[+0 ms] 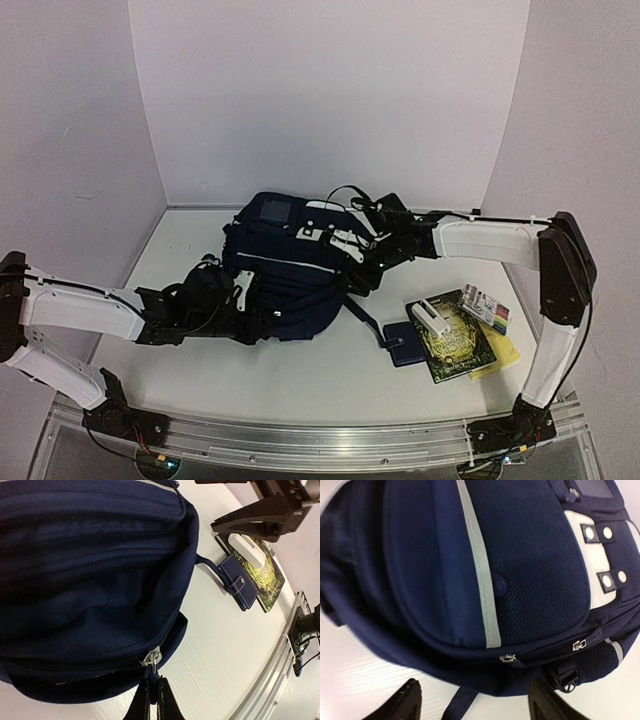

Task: Pack the student bag
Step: Zip the student bag at the center of the board.

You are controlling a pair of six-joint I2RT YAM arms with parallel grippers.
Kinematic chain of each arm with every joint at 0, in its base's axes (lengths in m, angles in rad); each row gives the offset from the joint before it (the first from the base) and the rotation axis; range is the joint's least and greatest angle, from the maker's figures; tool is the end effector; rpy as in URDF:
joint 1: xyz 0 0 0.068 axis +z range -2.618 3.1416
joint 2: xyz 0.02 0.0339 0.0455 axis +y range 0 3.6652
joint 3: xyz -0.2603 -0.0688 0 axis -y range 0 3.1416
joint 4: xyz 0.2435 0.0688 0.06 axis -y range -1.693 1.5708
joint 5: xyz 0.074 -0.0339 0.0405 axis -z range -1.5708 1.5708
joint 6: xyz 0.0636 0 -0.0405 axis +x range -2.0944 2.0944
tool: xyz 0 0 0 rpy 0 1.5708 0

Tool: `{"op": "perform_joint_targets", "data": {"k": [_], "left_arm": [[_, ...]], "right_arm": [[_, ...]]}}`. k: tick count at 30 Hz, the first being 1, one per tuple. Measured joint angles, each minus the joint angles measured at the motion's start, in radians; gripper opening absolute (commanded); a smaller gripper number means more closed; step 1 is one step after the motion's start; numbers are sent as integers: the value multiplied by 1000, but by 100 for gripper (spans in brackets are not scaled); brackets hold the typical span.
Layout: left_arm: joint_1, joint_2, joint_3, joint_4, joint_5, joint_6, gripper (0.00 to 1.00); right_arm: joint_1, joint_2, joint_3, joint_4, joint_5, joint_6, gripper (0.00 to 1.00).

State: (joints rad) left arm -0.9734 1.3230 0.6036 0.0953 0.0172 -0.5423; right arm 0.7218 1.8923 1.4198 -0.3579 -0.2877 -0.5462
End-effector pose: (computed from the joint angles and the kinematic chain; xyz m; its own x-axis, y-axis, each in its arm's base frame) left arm 0.1625 -0.2408 0.1701 -0.7123 0.1295 -0.6899 0.5452 0.7212 -0.4274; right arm 0.3164 0.3026 0.2034 -0.0697 -0.7250 -0.6852 -0.9520 0.2536 -0.1714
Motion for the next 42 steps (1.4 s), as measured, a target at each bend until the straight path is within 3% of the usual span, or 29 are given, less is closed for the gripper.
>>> {"op": "perform_joint_targets", "data": {"k": [9, 15, 17, 22, 24, 32, 42], "left_arm": [[-4, 90, 52, 52, 85, -7, 0], [-4, 90, 52, 71, 89, -20, 0], [-4, 90, 52, 72, 88, -31, 0], [-4, 90, 52, 71, 85, -43, 0], [-2, 86, 50, 66, 77, -51, 0], [51, 23, 43, -25, -27, -107, 0], [92, -85, 8, -113, -119, -140, 0]], "right_arm": [[145, -86, -5, -10, -83, 1, 75], [225, -16, 20, -11, -99, -19, 60], [226, 10, 20, -12, -95, -32, 51], [221, 47, 19, -5, -69, -52, 8], [221, 47, 19, 2, -51, -57, 0], [212, -24, -59, 52, 4, -81, 0], [51, -106, -128, 40, -26, -139, 0]]}}
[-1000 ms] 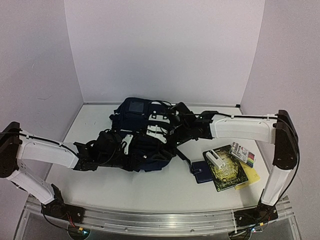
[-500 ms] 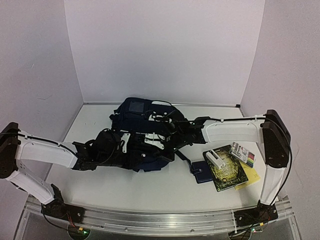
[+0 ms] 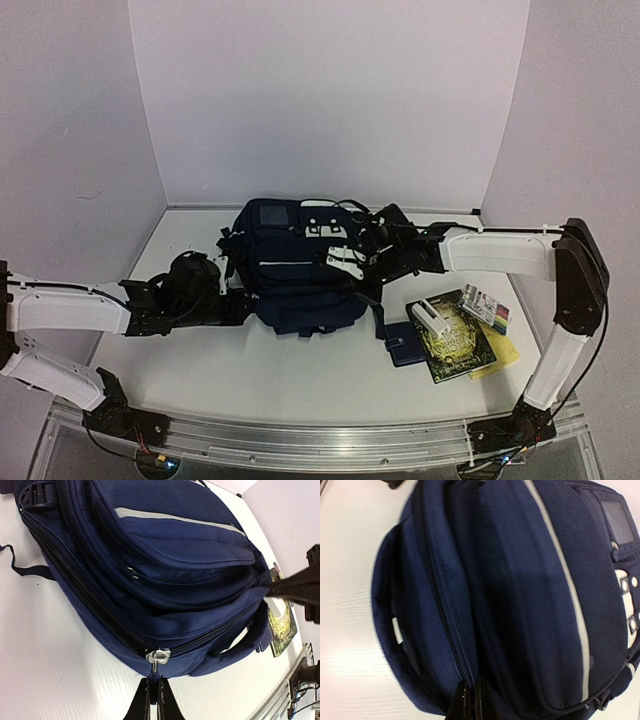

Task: Pack the student bag
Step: Zip the student bag at the center of the board.

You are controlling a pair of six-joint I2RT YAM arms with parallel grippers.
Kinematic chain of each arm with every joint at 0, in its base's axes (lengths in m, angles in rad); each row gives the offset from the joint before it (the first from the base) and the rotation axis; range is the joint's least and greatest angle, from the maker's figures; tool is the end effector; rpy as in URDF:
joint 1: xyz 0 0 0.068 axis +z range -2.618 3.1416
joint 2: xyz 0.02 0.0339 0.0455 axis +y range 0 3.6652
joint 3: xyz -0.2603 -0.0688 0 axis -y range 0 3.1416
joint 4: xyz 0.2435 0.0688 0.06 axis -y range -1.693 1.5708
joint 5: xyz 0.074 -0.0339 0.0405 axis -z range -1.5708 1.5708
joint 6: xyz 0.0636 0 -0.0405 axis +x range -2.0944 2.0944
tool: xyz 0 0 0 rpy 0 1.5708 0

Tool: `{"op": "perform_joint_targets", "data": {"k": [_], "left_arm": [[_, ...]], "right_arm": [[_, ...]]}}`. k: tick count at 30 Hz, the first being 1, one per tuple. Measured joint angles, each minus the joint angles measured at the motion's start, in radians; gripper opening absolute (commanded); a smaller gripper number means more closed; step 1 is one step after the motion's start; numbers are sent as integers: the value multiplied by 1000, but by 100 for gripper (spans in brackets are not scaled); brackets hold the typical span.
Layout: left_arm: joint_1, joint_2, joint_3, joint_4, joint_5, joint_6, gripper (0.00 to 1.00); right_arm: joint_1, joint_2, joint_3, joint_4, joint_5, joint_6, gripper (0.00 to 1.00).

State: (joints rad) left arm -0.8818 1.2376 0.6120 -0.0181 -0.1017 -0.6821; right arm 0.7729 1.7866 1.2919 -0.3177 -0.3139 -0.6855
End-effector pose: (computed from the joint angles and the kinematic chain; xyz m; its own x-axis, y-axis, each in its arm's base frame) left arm 0.1812 -0.2098 0.1831 -0.7477 -0.0786 -0.6593 0.3155 0.8317 -0.4570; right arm 0.2805 0.3010 0.2073 0.1144 -0.7296 -0.6743 -0.9608 0.0914 -0.2619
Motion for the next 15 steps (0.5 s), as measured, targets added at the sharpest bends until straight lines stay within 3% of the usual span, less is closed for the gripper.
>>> {"op": "perform_joint_targets", "data": {"k": [1, 2, 4, 6, 10, 15], "left_arm": [[0, 0, -7, 13, 12, 2, 0], [0, 0, -15, 34, 27, 4, 0], [1, 3, -24, 65, 62, 8, 0], [9, 27, -25, 97, 98, 11, 0], [16, 117, -8, 131, 172, 24, 0], [16, 173, 23, 175, 237, 29, 0]], "right_arm": [[-9, 0, 0, -3, -4, -7, 0], [-18, 0, 1, -8, -6, -15, 11], [-29, 4, 13, -29, -16, -13, 42], [-36, 10, 40, -63, -11, -4, 58], [-17, 10, 85, -83, 7, 34, 60], [110, 19, 162, -86, -5, 100, 59]]}}
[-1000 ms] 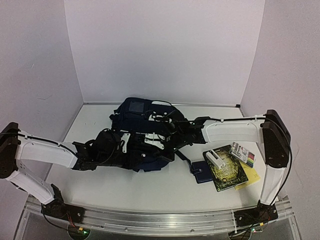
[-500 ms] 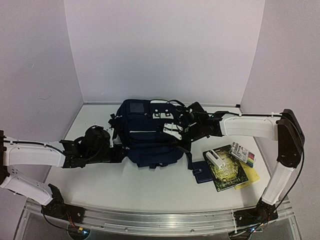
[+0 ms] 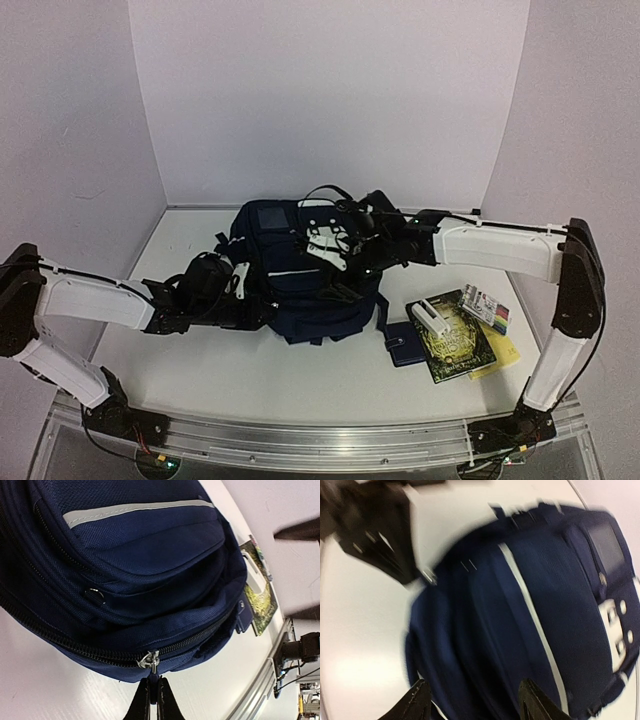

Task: Pack the student bag
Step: Zip the student bag at the center of the board.

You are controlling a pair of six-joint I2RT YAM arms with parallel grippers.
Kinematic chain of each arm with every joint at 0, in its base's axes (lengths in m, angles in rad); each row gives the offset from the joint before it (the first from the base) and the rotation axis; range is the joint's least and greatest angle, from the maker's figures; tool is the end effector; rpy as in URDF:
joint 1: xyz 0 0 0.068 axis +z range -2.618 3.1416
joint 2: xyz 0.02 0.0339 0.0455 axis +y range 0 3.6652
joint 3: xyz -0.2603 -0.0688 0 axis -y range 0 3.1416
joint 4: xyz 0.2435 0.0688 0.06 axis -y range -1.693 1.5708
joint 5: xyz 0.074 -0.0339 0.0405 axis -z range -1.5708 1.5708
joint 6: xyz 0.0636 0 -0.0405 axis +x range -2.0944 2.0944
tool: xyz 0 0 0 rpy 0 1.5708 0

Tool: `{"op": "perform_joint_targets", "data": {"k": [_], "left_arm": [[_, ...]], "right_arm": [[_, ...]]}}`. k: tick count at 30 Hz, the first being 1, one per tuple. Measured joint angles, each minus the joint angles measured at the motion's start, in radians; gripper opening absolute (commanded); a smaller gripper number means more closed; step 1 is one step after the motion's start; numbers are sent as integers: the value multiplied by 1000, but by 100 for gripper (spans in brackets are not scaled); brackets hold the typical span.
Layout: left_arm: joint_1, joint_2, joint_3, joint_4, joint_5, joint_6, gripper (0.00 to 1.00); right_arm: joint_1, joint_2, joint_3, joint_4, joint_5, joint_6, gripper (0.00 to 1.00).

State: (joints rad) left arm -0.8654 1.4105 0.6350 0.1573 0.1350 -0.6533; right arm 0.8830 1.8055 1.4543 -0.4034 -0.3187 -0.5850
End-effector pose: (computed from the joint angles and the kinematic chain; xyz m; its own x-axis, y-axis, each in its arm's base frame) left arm 0.1919 -0.2385 0.1634 -0.8002 0.0107 -0.5997 0.4272 0.7120 -0.5573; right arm 0.2561 0.3431 0.2472 0.1226 -0.6768 -0.7259 -0.9727 0.0633 -0.2234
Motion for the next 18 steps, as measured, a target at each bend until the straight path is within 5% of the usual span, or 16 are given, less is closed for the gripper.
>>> {"op": "perform_joint_targets", "data": {"k": [8, 10, 14, 18], "left_arm": [[0, -5, 0, 29, 49, -4, 0], [0, -13, -1, 31, 54, -9, 0], [0, -36, -15, 30, 52, -23, 0], [0, -57, -23, 11, 30, -30, 0]], "right_arm": [[93, 106, 57, 27, -22, 40, 55], [94, 144, 57, 28, -13, 39, 45], [95, 179, 54, 43, 12, 34, 6], [95, 177, 46, 70, 39, 36, 0]]}}
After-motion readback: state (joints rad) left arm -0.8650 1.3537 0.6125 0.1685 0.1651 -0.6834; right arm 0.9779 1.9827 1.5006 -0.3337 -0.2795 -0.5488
